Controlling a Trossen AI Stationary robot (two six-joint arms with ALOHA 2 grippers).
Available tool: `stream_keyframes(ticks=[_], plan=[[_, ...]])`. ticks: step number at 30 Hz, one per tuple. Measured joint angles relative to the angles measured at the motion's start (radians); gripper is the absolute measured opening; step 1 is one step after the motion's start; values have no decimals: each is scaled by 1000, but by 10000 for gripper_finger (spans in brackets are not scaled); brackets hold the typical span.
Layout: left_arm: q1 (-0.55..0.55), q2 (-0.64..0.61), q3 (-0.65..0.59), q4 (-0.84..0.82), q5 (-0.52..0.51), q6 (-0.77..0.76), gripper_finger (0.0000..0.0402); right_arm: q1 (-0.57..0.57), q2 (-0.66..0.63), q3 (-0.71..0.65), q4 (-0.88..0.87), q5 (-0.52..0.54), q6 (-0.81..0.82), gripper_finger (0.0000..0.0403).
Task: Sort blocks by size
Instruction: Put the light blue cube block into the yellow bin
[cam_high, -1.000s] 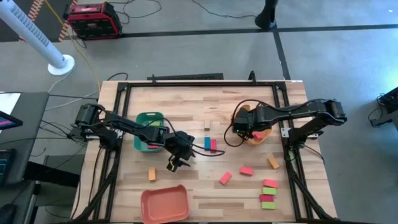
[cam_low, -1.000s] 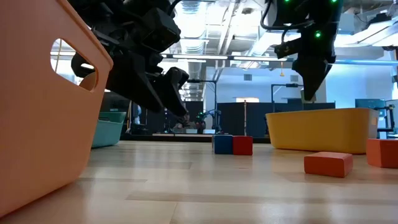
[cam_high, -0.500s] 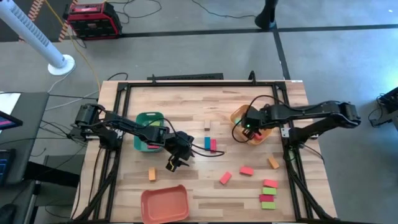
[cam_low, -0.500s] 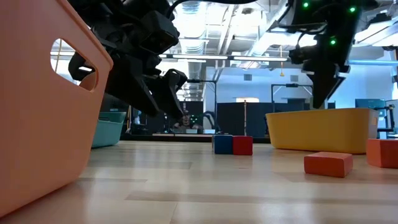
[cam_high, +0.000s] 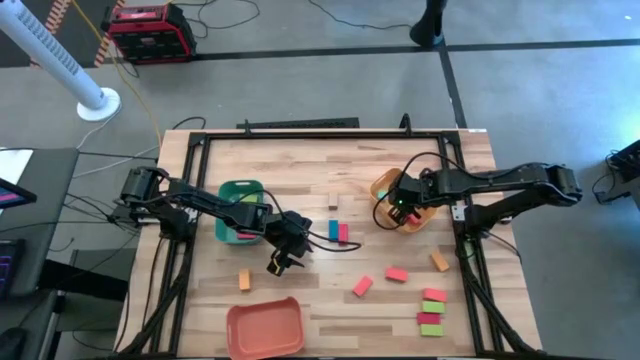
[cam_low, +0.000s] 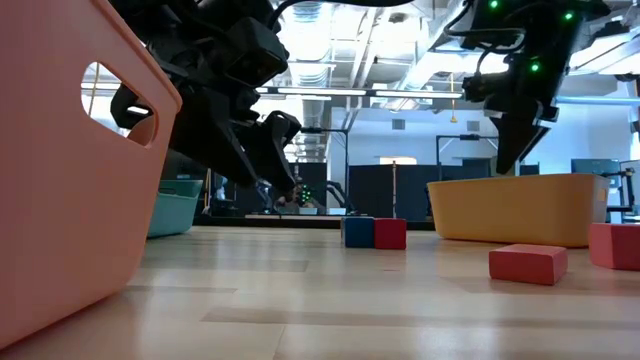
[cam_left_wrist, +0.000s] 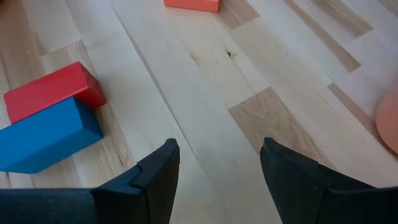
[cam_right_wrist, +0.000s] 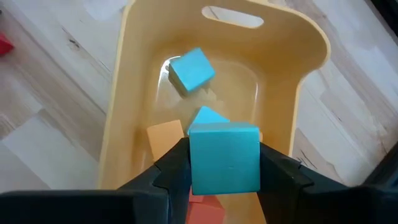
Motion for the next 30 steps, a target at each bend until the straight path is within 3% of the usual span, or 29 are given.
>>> stream_keyframes(ticks=[11,21,30], plan=[[0,0,0,0,0,-7,212,-3,0,-6,15,-3,-2,175],[0,0,0,0,0,-14,212,-60,0,-105,113,-67,-2,176],[0,0,0,0,0,-15,212,-66,0,-113,139,-68,-29,207]])
